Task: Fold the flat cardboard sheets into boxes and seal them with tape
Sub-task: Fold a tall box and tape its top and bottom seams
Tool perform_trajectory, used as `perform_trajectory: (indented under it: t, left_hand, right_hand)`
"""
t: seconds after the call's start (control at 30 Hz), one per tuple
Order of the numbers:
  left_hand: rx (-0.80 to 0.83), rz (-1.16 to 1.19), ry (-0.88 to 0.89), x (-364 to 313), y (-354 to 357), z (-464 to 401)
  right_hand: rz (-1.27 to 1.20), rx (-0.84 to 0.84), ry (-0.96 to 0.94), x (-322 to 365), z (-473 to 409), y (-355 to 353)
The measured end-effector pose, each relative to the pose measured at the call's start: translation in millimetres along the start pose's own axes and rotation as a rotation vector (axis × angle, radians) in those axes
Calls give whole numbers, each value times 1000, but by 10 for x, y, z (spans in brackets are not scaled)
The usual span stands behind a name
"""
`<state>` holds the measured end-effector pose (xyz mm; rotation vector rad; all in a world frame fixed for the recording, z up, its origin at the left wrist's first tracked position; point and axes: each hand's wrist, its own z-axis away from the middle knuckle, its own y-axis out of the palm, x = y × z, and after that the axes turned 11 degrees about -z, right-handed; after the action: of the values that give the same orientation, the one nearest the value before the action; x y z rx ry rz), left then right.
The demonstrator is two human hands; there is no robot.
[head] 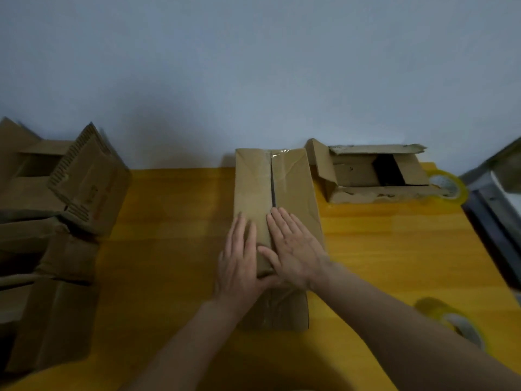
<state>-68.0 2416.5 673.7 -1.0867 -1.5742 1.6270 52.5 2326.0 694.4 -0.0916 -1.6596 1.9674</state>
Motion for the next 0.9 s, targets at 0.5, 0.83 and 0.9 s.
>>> perform_trajectory:
  t: [0.5,0.83,0.9]
  left_hand:
    - [110,-145,247,271,-68,68]
    - [79,-152,211,227,15,76]
    - [7,-119,247,260,-15,87]
  right_hand:
    - [-335,-345,-102,40,637,77]
    - [-130,-308,-114,-24,647,78]
    - [-154,-280,-123,-32,636,66]
